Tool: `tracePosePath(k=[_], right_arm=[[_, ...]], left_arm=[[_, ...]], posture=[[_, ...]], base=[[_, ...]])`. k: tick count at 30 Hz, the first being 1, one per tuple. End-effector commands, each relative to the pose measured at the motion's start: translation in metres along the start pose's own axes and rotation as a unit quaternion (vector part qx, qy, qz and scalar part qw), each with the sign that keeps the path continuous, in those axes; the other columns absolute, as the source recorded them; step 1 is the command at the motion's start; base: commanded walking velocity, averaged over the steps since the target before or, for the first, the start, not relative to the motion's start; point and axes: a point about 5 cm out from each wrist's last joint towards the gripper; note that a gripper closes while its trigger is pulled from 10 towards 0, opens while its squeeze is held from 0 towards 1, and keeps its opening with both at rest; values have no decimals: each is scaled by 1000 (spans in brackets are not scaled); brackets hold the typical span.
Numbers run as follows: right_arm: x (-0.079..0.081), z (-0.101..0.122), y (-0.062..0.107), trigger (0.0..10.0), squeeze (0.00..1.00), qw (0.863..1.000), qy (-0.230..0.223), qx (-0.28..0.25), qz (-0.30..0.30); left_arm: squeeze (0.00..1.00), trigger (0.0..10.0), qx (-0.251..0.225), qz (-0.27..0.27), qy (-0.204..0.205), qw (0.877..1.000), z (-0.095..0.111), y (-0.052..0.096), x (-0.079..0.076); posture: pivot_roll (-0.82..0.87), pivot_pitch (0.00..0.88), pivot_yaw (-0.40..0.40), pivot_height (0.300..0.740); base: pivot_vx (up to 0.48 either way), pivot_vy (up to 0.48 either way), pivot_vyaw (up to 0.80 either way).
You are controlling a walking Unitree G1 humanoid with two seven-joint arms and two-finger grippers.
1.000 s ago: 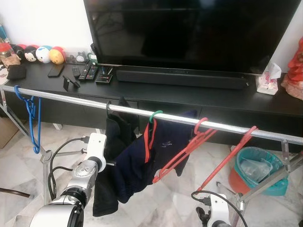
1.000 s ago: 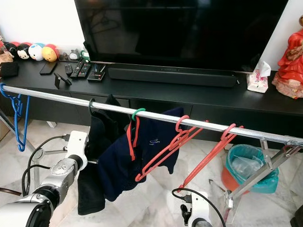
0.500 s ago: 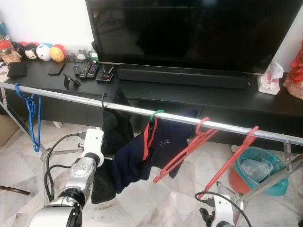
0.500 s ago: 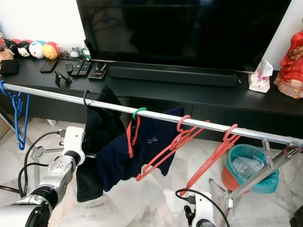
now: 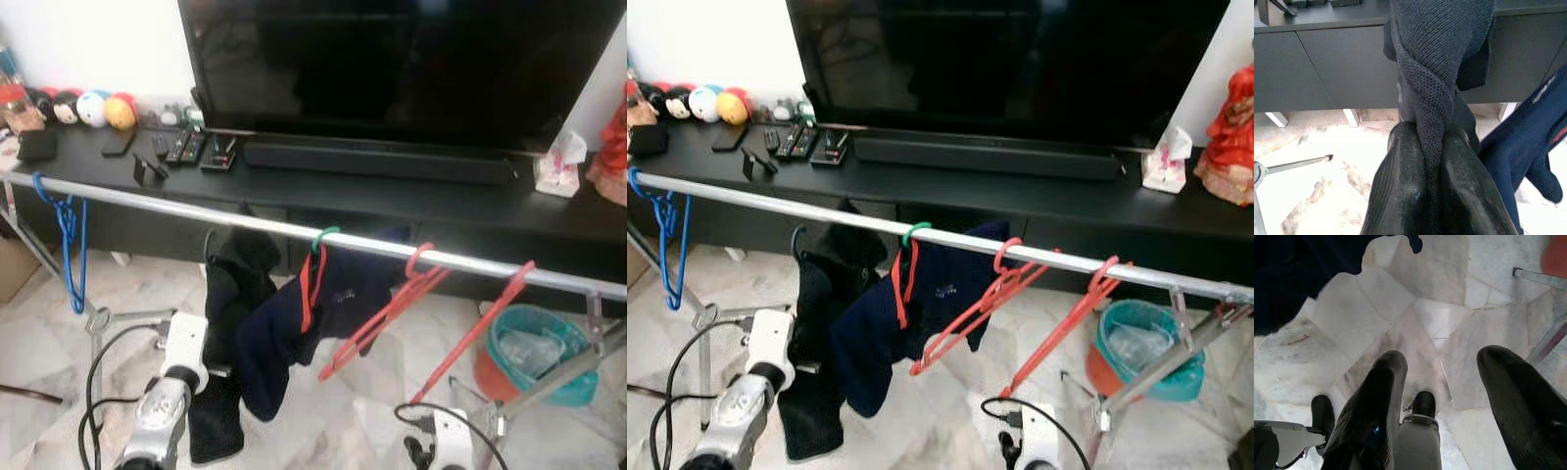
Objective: Hang hanger
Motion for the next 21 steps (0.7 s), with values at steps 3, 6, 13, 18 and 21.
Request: tracePosePath(k=[3, 6, 13, 18, 21], right_arm=[[-2, -6, 2, 10000, 0, 1000, -2, 7, -5], [-4, -7, 2, 10000, 0, 1000, -3, 9, -8], [-4, -9, 3, 10000, 0, 1000, -4, 10, -11], [-3, -10, 3, 10000, 0, 1000, -3, 10, -12], [-2, -10, 3, 10000, 0, 1000, -3, 11, -12]], left_arm=[[0, 10000, -39, 12, 2, 999, 18, -7, 3], [0, 10000, -44, 10, 3, 999, 22, -9, 2], [0, 10000, -41, 6, 7, 999, 23, -10, -2], [0, 10000, -39, 3, 9, 999, 23, -9, -3], [0, 10000, -38, 3, 9, 999, 22, -9, -3]], posture=[[-50, 0, 7, 740], [-52, 0, 9, 740], [-57, 0, 14, 740], [-58, 0, 16, 740], [-57, 0, 19, 740]], base=[[-274, 0, 0], [-286, 0, 0], [-348, 0, 0], [-376, 0, 0], [-375, 0, 0]])
Point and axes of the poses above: a point about 5 cm out from each wrist's last joint towards the gripper, its own y axis pointing back from the gripper into the wrist, its own z axis along the axis of the wrist's last joint, x = y × z, and after that the axes turned 5 degrees about -y, right-handed
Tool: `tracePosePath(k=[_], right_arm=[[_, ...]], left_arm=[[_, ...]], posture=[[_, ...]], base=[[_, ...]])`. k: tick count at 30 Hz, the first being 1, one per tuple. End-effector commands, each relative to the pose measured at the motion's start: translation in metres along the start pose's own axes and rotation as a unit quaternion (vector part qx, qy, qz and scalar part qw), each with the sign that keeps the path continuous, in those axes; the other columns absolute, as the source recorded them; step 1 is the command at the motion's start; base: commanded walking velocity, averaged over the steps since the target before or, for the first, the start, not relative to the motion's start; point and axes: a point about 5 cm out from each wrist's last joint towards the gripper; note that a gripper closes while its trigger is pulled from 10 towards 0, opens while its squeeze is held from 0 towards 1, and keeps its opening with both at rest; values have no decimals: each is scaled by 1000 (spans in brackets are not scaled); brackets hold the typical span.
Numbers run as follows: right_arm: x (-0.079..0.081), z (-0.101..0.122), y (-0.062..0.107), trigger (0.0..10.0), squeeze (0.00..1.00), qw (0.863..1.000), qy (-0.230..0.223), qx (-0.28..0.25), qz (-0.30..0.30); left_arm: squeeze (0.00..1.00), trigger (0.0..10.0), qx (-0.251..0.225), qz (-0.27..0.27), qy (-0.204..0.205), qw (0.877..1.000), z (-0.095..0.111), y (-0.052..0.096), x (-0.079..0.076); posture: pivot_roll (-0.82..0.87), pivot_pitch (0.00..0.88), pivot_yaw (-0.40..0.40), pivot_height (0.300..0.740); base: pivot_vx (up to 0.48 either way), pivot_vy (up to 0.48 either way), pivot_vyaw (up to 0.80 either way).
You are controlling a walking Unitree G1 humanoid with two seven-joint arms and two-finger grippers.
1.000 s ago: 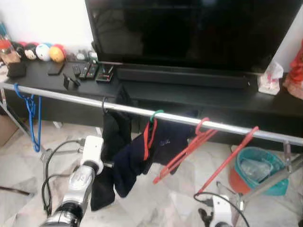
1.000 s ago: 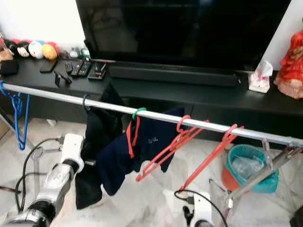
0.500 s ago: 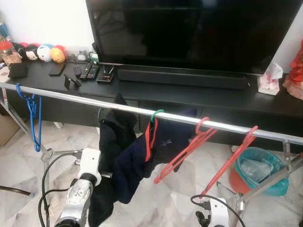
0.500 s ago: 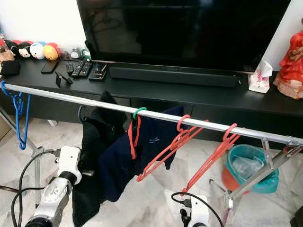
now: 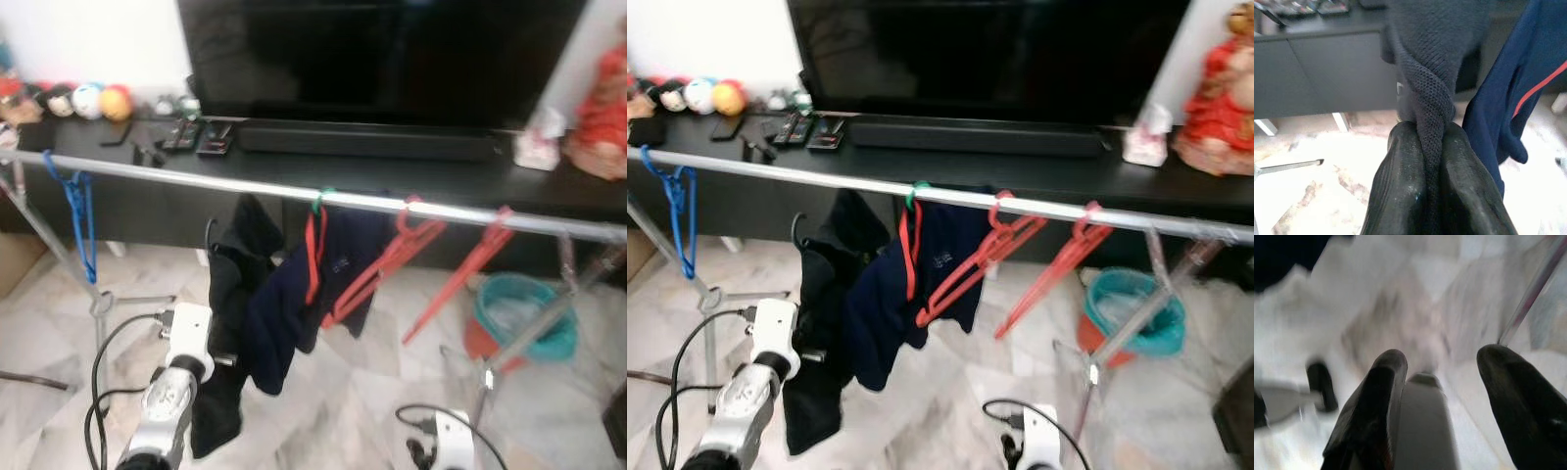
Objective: Hang hanger
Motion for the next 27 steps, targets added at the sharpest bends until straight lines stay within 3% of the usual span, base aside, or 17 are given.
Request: tracePosePath(k=[1, 8, 19, 27], right_arm=[[-1, 14, -3, 10000, 0, 1000, 5, -18, -1], [-1, 16, -3, 10000, 0, 1000, 4, -20, -1], [-25, 18, 0, 10000, 0, 1000, -1, -22, -11], [-31, 16, 2, 10000, 0, 1000, -3, -17, -17]], left_arm=[[0, 10000, -11, 14, 3, 1000, 3, 2, 6], [0, 10000, -10, 11, 4, 1000, 4, 1, 4], [0, 10000, -9, 11, 5, 1000, 5, 1, 5], [0, 10000, -7, 11, 7, 1000, 5, 0, 5]], posture=[[-57, 0, 19, 740], [-57, 0, 22, 740], [-54, 0, 23, 740], [-54, 0, 20, 740]], base=[[-375, 0, 0], [-381, 0, 0], [-385, 0, 0], [-385, 0, 0]])
Point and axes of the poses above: a point about 5 cm out from each wrist's last joint towards the gripper, its own y axis pointing back from the gripper into the wrist, its own z axis along the axis of the wrist's last joint, x = y × z, and after that the axes turned 5 degrees about -y, right-handed
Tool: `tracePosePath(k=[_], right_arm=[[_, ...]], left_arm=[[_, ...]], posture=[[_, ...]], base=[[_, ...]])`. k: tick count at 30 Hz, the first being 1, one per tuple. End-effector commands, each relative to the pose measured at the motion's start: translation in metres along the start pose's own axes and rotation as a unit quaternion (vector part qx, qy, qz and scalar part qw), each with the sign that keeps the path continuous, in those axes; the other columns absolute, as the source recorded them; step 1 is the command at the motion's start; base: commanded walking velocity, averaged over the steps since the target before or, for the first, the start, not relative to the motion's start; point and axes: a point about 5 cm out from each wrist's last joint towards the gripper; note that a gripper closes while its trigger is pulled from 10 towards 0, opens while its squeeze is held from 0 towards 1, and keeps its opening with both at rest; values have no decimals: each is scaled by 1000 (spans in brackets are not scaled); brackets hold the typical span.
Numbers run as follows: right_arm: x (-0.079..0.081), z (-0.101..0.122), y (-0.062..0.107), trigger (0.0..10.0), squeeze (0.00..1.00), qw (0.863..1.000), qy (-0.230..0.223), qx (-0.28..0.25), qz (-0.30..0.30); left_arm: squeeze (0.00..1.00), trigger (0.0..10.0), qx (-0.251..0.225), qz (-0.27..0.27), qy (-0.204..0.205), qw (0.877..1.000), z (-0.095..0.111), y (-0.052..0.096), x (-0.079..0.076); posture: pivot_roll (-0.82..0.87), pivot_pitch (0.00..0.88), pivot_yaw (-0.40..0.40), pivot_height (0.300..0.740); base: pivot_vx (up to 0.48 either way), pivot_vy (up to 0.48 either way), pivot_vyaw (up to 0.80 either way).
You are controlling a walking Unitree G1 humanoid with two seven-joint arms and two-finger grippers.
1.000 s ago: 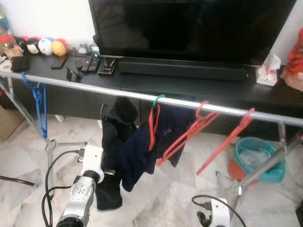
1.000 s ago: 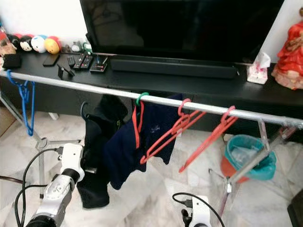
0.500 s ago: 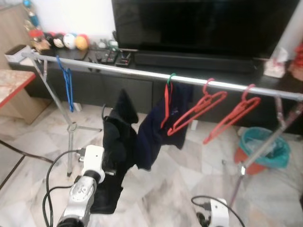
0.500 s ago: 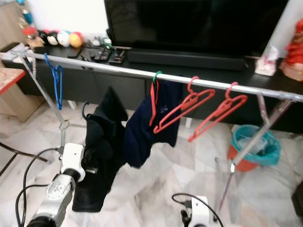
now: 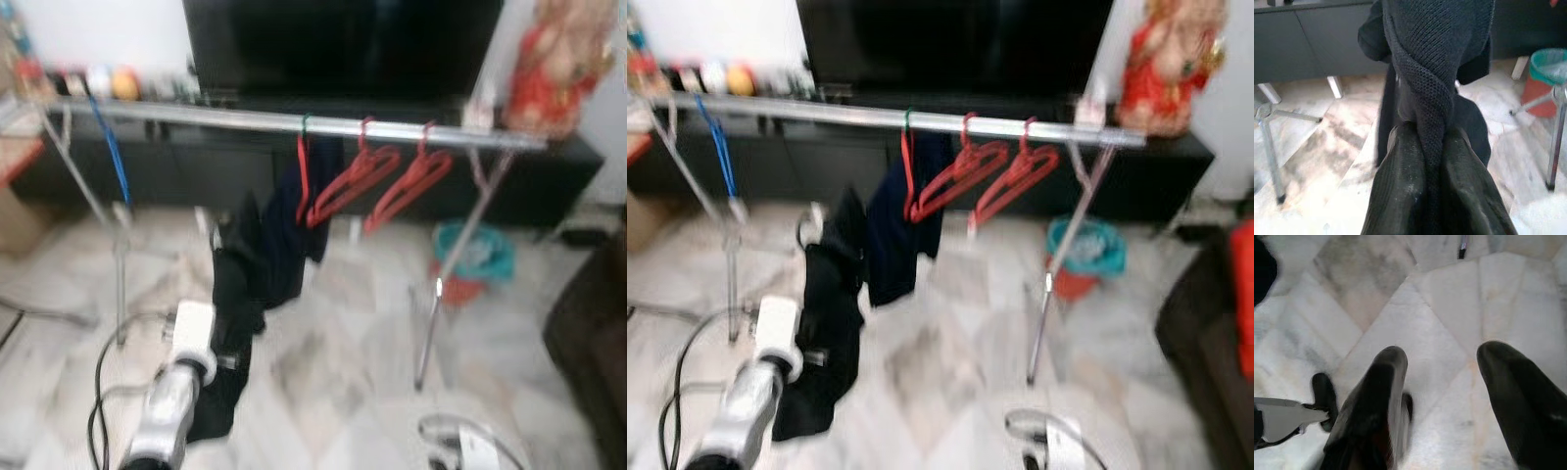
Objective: Hang hanger
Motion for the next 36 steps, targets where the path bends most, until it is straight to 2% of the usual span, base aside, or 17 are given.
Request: tracePosePath(k=[1, 8, 14, 24, 30, 36], right_arm=[[-2, -5, 1, 10000, 0, 1000, -7, 8, -3], [8, -4, 0, 10000, 0, 1000, -6, 8, 2], [18, 0, -3, 10000, 0, 1000, -4, 5, 8], [30, 20, -9, 10000, 0, 1000, -4, -13, 14], [34, 22, -10, 10000, 0, 1000, -3, -15, 17], [36, 22, -10, 10000, 0, 1000, -4, -15, 16]], left_arm=[[0, 10000, -20, 6, 5, 1000, 9, -4, 2], [0, 10000, -20, 9, 4, 1000, 9, -3, 3], [0, 10000, -18, 8, 6, 1000, 8, -2, 0], [0, 10000, -11, 6, 17, 1000, 7, -2, -3], [0, 10000, -10, 7, 18, 1000, 7, -2, -2], [0, 10000, -10, 4, 19, 1000, 7, -2, -3]], posture=[[-53, 0, 19, 740], [-50, 0, 16, 740], [-52, 0, 15, 740], [-49, 0, 18, 740], [-49, 0, 20, 740], [-48, 0, 23, 740]], base=[[-375, 0, 0], [-332, 0, 0], [0, 0, 0], [0, 0, 0], [0, 0, 0], [0, 258, 0]])
Point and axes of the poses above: a point about 5 cm out from each wrist's last joint towards the gripper, its own y axis pointing back from the gripper into the wrist, its own z axis along the axis of the wrist's last joint, x = y × z, and after that the axes turned 5 degrees about -y, right-handed
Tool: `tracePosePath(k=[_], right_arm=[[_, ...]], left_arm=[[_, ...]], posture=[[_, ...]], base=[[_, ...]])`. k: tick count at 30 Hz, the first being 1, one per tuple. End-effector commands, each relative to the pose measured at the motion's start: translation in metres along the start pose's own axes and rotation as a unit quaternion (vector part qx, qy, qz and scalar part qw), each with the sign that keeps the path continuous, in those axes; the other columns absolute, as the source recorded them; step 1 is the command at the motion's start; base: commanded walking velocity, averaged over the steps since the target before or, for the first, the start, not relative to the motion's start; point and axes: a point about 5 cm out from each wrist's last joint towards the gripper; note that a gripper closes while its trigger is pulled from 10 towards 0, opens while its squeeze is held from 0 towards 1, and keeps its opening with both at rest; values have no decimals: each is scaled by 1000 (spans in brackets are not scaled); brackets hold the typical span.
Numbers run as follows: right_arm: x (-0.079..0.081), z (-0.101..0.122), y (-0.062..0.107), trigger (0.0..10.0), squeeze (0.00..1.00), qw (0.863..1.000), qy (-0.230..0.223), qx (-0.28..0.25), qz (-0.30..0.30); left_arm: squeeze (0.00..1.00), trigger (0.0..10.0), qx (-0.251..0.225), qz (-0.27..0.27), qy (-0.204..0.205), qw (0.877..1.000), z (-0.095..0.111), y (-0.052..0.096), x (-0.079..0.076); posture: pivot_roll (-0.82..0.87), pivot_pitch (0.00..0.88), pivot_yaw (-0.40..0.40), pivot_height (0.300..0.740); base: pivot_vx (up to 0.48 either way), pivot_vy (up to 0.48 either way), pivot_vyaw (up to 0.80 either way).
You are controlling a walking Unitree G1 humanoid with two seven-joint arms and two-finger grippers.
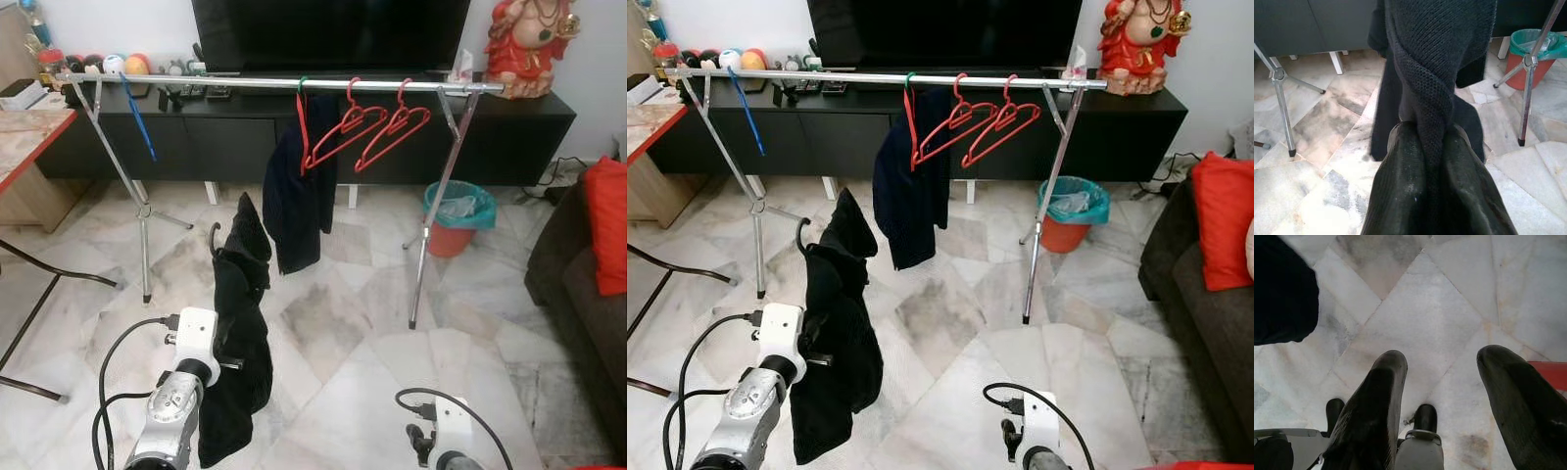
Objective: Hang hanger
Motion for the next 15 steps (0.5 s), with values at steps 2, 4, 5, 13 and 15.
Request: tracePosePath(k=[2, 4, 5, 13, 15], right_arm=[[4, 3, -1, 10000, 0, 1000, -2, -4, 2], [4, 2, -1, 10000, 0, 1000, -3, -4, 2], [4, 2, -1, 10000, 0, 1000, -3, -4, 2], [-2, -22, 7, 10000, 0, 1000, -5, 6, 1], [-8, -29, 10, 10000, 0, 1000, -7, 8, -1]], left_arm=[[0, 10000, -20, 8, 1, 1000, 11, -4, 6], [0, 10000, -20, 7, 1, 1000, 11, -4, 6], [0, 10000, -20, 7, 1, 1000, 11, -4, 6], [0, 10000, -21, 5, 2, 1000, 12, -5, 5], [0, 10000, -21, 5, 2, 1000, 12, -5, 4]], posture=[[-48, 0, 23, 740], [-47, 0, 23, 740], [-47, 0, 23, 740], [-48, 0, 24, 740], [-46, 0, 24, 740]], base=[[0, 262, 0], [0, 352, 0], [0, 398, 0], [0, 403, 0], [0, 405, 0]])
Point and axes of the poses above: a point about 5 cm out from each wrist's last joint towards the gripper, its own y axis pointing back from the gripper into the wrist, its own z axis along the axis of the wrist's last joint, x = y × z, and after that the axes turned 5 degrees about -y, right-handed
